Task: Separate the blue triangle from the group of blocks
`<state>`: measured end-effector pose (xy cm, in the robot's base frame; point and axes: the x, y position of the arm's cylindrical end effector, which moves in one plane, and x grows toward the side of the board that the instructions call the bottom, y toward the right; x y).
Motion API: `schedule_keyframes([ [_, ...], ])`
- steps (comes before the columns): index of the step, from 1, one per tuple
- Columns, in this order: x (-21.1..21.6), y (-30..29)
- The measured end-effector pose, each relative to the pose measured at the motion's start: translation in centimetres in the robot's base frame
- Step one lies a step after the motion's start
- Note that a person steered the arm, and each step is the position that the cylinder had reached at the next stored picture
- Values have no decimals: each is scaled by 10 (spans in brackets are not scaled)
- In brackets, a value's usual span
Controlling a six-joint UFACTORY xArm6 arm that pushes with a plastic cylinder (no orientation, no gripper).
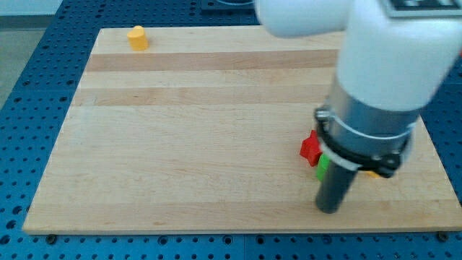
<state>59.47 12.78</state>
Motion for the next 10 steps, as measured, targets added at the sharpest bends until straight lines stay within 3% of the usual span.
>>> schedule_keyframes([
  [2, -20, 37],
  [8, -106, 36],
  [10, -107, 26],
])
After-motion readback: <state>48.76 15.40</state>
